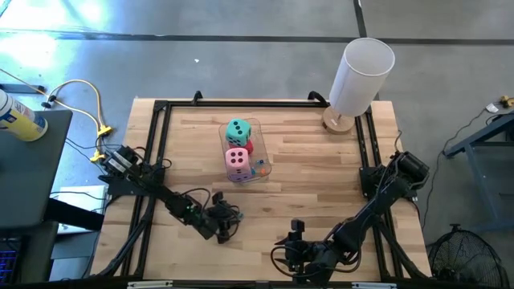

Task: Pick & Place Dice
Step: Put the small light blue die into the transparent bin

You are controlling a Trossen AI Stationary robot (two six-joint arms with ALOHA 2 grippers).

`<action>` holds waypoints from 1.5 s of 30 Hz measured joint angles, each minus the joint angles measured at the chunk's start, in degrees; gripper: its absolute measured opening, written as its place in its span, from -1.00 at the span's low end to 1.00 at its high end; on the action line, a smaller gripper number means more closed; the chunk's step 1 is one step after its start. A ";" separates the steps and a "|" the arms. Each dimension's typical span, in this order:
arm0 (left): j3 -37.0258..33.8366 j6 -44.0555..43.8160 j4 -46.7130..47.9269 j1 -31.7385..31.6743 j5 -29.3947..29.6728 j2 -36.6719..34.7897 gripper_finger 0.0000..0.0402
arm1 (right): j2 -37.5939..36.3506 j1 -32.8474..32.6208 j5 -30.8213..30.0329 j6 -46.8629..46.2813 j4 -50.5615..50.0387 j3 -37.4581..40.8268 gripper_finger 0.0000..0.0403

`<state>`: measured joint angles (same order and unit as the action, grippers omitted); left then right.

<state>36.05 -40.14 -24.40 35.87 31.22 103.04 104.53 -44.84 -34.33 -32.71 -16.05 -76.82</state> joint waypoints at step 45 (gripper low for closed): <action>0.09 5.32 -9.86 4.20 11.39 6.15 0.00 | 0.00 0.24 0.00 0.78 -0.01 0.00 -0.05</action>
<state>36.14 -34.82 -34.26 40.07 42.61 109.19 104.53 -44.60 -34.33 -31.93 -16.07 -76.82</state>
